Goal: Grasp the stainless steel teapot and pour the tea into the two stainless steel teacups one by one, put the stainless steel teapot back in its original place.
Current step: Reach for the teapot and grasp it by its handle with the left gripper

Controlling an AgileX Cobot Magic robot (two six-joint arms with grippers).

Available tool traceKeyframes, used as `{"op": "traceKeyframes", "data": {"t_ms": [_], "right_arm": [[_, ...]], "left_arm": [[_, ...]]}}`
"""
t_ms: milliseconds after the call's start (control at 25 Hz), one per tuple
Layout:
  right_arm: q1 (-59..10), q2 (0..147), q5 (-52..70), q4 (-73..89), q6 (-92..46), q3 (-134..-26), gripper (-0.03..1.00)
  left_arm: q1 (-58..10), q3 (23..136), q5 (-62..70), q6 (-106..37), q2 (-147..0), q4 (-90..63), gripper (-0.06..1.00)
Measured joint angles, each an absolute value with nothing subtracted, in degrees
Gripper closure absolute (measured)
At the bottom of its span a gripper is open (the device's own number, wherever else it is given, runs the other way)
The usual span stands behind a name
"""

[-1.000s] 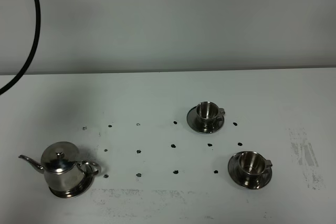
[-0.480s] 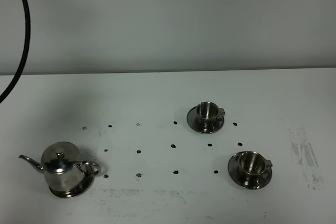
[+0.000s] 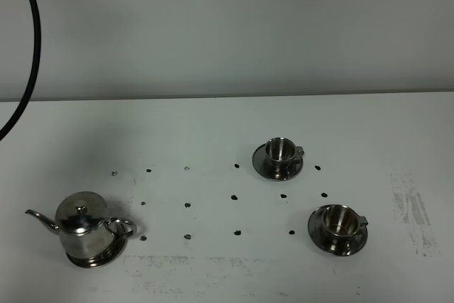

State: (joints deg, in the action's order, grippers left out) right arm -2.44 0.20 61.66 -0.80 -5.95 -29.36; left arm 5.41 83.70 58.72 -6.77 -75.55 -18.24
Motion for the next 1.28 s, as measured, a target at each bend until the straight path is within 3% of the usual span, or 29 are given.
{"op": "traceKeyframes", "data": {"t_ms": [1280], "right_arm": [[-2.5, 0.2, 62.3, -0.4, -12.1, -28.2, 0.47]], "left_arm": [[5.4, 83.7, 59.5, -7.2, -75.5, -18.2, 0.45]]}}
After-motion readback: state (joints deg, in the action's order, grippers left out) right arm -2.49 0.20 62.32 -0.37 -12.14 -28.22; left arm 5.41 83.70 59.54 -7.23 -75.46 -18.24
